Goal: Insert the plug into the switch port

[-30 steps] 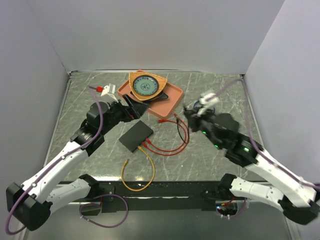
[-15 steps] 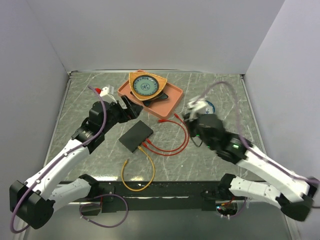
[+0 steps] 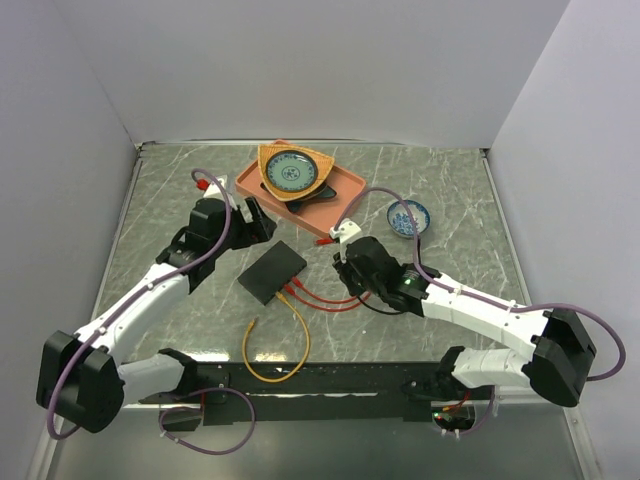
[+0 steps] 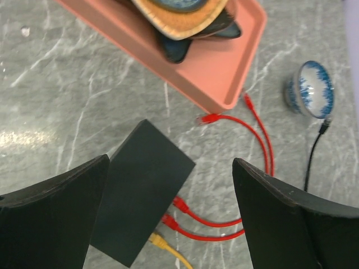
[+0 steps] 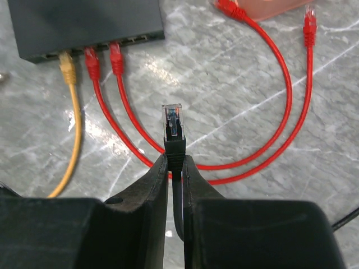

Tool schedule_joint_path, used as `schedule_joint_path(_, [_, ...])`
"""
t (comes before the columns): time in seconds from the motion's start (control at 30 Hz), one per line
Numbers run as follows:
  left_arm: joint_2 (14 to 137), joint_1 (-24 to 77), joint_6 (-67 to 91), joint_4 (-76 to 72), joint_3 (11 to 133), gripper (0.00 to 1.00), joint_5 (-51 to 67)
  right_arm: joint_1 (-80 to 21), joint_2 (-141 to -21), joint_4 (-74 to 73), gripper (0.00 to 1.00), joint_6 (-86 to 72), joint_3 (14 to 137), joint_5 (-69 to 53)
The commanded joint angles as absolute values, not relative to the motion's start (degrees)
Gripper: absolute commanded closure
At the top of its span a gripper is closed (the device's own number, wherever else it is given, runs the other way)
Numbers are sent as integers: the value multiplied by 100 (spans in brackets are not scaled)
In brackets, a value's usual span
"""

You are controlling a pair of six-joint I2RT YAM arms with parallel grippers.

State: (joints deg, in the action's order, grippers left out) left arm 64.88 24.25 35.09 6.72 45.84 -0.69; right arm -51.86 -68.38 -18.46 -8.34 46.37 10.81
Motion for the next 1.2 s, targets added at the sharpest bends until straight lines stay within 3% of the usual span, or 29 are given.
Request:
schedule_joint_path(0.0, [6635, 2312, 3305, 449, 4518, 4, 132, -5186, -6829, -1398, 100, -949, 4623, 1011])
schedule_joint_path(0.4, [7602, 2285, 3190, 45, 4483, 4, 281, -5177, -7523, -765, 100, -590, 4693, 606])
schedule_joint_path(0.93, [8815, 2127, 3270, -1063, 4245, 1, 975, -4939, -9728, -396, 100, -228, 5809, 26])
schedule_joint_path(1.17, [9114, 2013, 3234, -1072, 4228, 7, 993, -4878, -10063, -378, 100, -211, 5898, -430])
